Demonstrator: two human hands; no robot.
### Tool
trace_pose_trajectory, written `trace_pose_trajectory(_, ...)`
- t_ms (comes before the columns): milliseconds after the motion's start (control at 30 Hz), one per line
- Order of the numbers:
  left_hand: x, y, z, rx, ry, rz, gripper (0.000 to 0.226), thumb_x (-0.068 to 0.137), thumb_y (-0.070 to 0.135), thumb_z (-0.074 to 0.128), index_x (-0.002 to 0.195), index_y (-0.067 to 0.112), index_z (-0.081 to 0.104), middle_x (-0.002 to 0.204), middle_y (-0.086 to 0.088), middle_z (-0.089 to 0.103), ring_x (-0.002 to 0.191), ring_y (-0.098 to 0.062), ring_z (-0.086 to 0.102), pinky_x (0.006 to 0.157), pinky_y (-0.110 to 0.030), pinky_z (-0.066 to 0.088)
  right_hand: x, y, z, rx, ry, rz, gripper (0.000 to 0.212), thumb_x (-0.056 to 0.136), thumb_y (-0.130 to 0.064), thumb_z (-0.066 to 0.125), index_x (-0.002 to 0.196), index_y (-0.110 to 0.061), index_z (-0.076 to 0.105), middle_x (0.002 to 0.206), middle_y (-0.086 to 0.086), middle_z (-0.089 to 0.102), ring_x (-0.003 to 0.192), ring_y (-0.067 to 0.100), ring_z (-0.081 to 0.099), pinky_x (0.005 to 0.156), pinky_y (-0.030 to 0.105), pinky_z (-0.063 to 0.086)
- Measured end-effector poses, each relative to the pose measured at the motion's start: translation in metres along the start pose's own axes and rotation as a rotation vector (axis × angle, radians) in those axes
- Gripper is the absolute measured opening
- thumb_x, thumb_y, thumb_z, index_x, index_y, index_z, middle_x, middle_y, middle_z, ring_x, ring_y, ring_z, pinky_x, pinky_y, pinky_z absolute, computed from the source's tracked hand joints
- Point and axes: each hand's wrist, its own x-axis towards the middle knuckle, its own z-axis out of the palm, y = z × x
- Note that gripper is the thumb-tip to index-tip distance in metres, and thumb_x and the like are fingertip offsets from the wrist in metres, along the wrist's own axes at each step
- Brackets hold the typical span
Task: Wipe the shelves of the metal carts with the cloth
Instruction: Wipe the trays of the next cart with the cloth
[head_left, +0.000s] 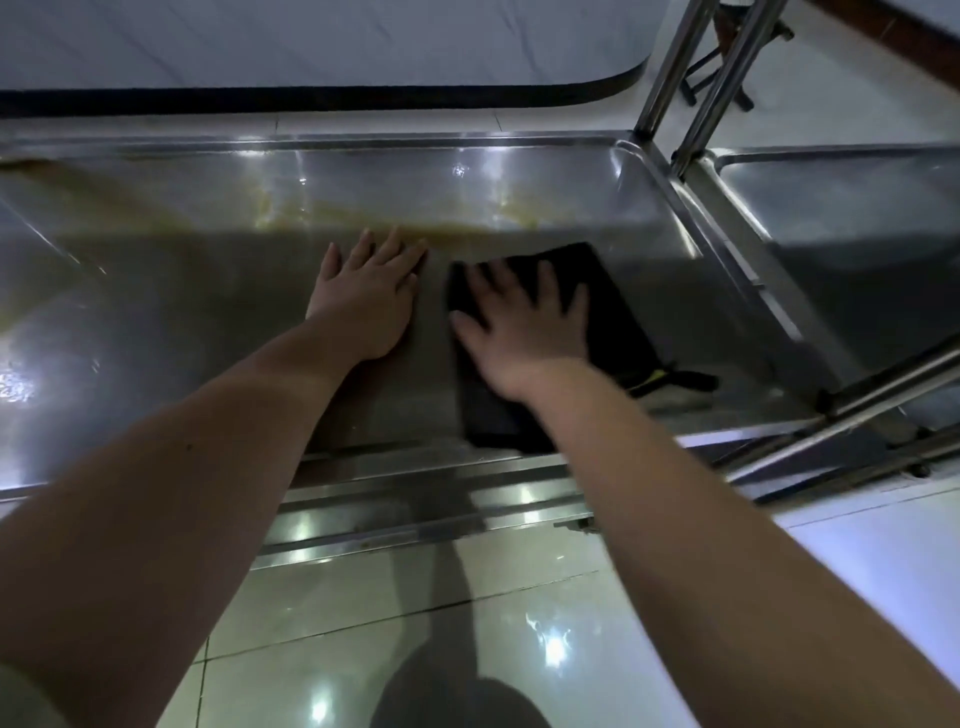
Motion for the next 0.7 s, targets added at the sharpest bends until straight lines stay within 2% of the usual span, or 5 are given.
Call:
trace_pose_trajectory(100,0.0,-0.002,-0.002,-0.013,-0.014,-0.019,0.051,0.105,0.034,0.021,0.155,0.037,0.012,0.164,0.007,0.003,0.151,-0.02,-0.001,0.121,-0.044,-0.002,-0.003,-0.022,0.002,0.022,-0.041,-0.086,0.06,0.095,-0.068,0.015,0.151,-0.05,0.001,0.163,-0.018,-0.005,0.15,0.028,-0.01,0.113,0.063,-0.008)
trace_pose_trajectory(267,-0.003,0.001,-0.001,0.007,-0.03,-0.023,0.052,0.104,0.043,0.017,0.155,0.04,0.007,0.164,0.007,0.0,0.151,-0.022,-0.003,0.121,-0.046,-0.003,0.009,0.113,-0.017,0.037,0.031,0.138,0.061,0.096,-0.066,0.024,0.152,-0.048,0.011,0.164,-0.013,0.005,0.151,0.024,0.002,0.117,0.06,0.004)
trace_pose_trajectory(333,-0.003,0.002,0.0,0.03,-0.043,-0.028,0.054,0.103,0.049,0.016,0.154,0.042,0.005,0.164,0.007,-0.002,0.151,-0.023,-0.004,0.12,-0.048,-0.003,0.009,0.156,-0.025,0.069,0.034,0.259,0.061,0.096,-0.065,0.026,0.152,-0.045,0.014,0.164,-0.012,0.007,0.151,0.026,0.002,0.116,0.062,0.0)
trace_pose_trajectory(433,0.001,0.002,0.001,0.049,-0.054,-0.025,0.056,0.098,0.06,0.015,0.152,0.048,0.004,0.164,0.008,-0.002,0.151,-0.024,-0.003,0.119,-0.051,-0.003,0.005,0.174,-0.027,0.173,0.072,0.191,0.057,0.098,-0.061,0.033,0.151,-0.045,0.023,0.163,-0.01,0.012,0.151,0.023,0.001,0.113,0.061,-0.009)
trace_pose_trajectory(700,0.036,-0.029,-0.005,0.101,-0.057,-0.081,0.062,0.092,0.071,0.014,0.15,0.052,0.005,0.164,0.01,-0.002,0.15,-0.029,-0.002,0.116,-0.06,0.0,0.001,0.169,-0.019,0.008,-0.028,0.289,0.06,0.09,-0.075,0.018,0.146,-0.061,0.001,0.162,-0.021,-0.006,0.15,0.029,-0.011,0.114,0.064,-0.008)
